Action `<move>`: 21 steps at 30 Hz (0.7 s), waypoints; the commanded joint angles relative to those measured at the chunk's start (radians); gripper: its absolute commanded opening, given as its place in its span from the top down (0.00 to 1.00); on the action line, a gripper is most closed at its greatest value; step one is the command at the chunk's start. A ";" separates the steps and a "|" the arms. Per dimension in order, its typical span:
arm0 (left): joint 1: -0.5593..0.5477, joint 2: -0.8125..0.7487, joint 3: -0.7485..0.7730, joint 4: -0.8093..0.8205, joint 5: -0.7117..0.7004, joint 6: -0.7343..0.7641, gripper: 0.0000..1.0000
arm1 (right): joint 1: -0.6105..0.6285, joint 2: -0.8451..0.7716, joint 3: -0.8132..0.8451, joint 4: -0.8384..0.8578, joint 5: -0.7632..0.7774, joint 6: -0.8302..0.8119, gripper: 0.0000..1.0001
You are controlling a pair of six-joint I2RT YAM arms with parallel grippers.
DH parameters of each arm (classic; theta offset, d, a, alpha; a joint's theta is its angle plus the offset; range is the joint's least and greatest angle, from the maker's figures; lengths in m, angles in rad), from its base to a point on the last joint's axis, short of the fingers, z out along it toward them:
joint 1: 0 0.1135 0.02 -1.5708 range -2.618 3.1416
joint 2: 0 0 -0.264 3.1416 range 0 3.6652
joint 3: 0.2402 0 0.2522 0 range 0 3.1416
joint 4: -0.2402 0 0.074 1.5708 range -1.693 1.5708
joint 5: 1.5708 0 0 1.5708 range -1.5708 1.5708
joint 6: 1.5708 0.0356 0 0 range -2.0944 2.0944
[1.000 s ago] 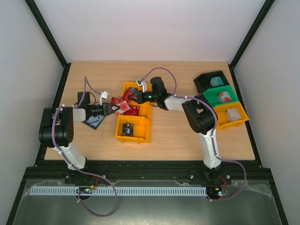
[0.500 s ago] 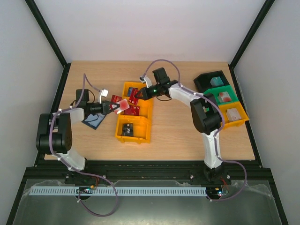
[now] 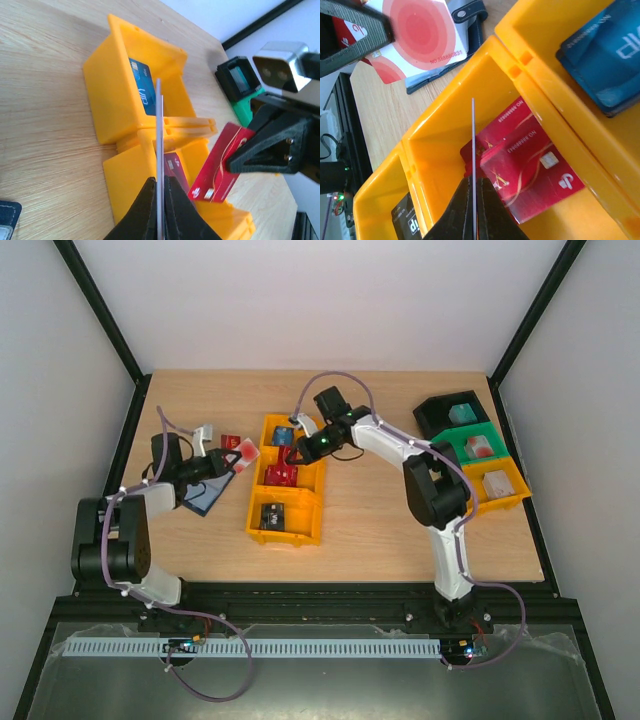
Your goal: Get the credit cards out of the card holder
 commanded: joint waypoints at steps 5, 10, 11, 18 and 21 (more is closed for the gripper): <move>-0.027 -0.058 -0.071 0.087 -0.124 -0.115 0.98 | 0.037 0.106 0.127 -0.077 0.013 0.003 0.97; -0.028 -0.060 -0.081 0.100 -0.140 -0.116 0.98 | 0.060 0.137 0.183 -0.119 0.127 -0.006 0.80; -0.028 -0.060 -0.080 0.099 -0.142 -0.112 0.98 | 0.065 0.141 0.197 -0.133 0.151 -0.012 0.75; -0.028 -0.065 -0.083 0.060 -0.189 -0.083 0.98 | 0.082 0.102 0.285 -0.171 0.367 -0.014 0.61; -0.028 -0.070 -0.085 0.042 -0.217 -0.080 0.98 | 0.091 0.058 0.295 -0.204 0.476 -0.007 0.61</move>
